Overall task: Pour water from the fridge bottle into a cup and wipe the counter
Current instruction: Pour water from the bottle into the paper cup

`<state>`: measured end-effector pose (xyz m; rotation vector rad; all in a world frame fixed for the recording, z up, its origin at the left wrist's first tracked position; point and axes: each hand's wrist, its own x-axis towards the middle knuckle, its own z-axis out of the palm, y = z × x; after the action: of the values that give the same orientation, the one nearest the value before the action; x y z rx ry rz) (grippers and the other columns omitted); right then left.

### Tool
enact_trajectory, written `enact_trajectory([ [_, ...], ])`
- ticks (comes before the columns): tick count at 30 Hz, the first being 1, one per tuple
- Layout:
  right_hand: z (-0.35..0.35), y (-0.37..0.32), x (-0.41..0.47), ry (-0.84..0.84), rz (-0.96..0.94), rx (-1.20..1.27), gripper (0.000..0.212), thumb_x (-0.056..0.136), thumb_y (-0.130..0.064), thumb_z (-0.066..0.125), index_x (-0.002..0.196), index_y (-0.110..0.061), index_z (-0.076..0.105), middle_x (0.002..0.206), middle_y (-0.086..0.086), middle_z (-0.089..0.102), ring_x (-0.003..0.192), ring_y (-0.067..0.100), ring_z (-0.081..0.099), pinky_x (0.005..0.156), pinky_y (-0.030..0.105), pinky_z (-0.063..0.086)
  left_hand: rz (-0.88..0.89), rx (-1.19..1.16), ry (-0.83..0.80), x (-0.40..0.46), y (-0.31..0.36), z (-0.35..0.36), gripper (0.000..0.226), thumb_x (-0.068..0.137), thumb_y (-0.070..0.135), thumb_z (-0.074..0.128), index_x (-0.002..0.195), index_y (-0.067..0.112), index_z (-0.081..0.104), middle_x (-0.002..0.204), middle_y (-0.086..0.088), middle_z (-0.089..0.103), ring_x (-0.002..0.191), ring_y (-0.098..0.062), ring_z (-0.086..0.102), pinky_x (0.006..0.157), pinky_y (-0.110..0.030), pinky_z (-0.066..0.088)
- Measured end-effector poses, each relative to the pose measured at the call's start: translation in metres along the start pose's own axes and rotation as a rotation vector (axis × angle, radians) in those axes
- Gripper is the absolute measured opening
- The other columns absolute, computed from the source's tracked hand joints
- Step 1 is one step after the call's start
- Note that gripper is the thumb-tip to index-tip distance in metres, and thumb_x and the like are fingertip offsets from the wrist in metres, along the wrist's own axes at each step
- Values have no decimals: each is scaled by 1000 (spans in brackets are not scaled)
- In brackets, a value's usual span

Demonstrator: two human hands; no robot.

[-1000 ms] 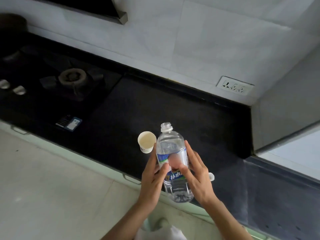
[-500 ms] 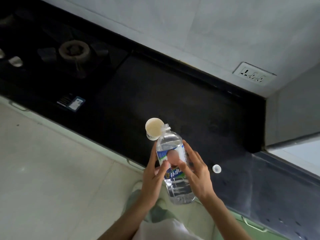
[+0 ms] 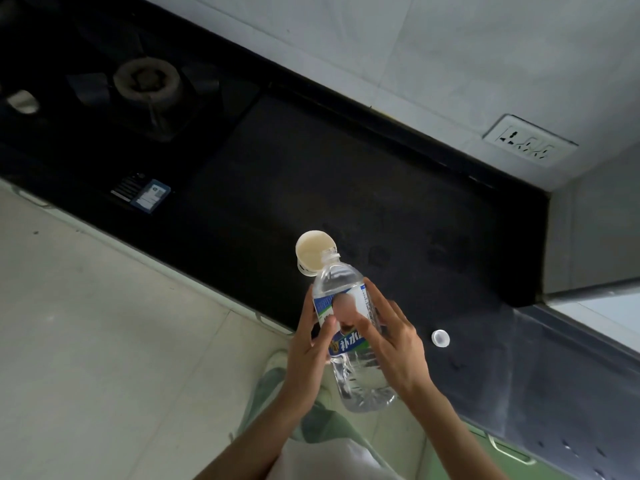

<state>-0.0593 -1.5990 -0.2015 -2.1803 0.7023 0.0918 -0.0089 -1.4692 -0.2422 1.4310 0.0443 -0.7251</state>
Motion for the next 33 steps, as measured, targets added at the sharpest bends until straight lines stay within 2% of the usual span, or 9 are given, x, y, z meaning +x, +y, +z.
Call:
enact_trajectory([
  [3,-1,2,1,-13,18,-34,50,79,-79,38,125,-76,20,114,-27,51,99,3,60,83,34,51,-38,-12,3,1,-4,1,59,92,51,52,146,42,27,136,4,54,110,-9,64,78,-26,58],
  [6,-2,3,0,-28,30,-45,46,83,-73,41,122,-79,18,113,-28,47,99,6,60,83,36,53,-69,-22,16,1,-8,3,75,77,67,55,144,44,30,137,2,55,115,-19,62,88,-43,57],
  [7,-3,3,0,-31,34,-45,46,83,-71,41,123,-78,19,113,-27,47,99,7,60,83,36,53,-80,-27,17,0,-9,3,78,74,69,55,144,44,31,136,1,55,115,-21,62,89,-45,56],
  [10,-3,5,-1,-35,41,-49,47,85,-70,41,127,-74,21,112,-25,47,100,8,60,82,36,53,-95,-25,15,0,-9,5,75,76,66,53,144,43,31,135,2,56,114,-19,63,89,-41,57],
  [14,-4,6,-3,-37,41,-37,48,82,-75,41,126,-75,22,114,-25,48,101,8,61,84,38,53,-97,-16,20,-1,-10,5,88,67,77,54,144,44,30,136,3,55,115,-20,62,90,-41,56],
  [19,-4,5,-5,-44,48,-41,60,79,-81,36,135,-63,26,117,-24,49,102,8,61,84,36,54,-96,-9,19,-3,-10,6,87,66,77,53,144,44,31,136,2,55,116,-21,61,92,-42,55],
  [23,-5,6,-5,-41,61,-26,53,84,-70,43,134,-65,27,119,-22,51,103,9,62,85,40,54,-91,-8,5,-4,-9,5,93,62,84,53,143,44,31,136,3,55,117,-19,61,93,-41,54],
  [28,-5,6,-7,-44,44,-25,57,78,-79,36,132,-67,24,121,-20,52,103,10,62,84,41,54,-94,1,-9,-6,-8,6,69,81,59,47,145,42,29,137,2,53,117,-19,60,92,-36,55],
  [33,-7,3,-8,-45,39,-33,61,73,-83,32,132,-68,23,114,-22,52,100,8,62,83,41,54,-79,3,2,-7,-8,5,77,74,67,50,144,42,30,135,3,55,113,-17,63,87,-36,57],
])
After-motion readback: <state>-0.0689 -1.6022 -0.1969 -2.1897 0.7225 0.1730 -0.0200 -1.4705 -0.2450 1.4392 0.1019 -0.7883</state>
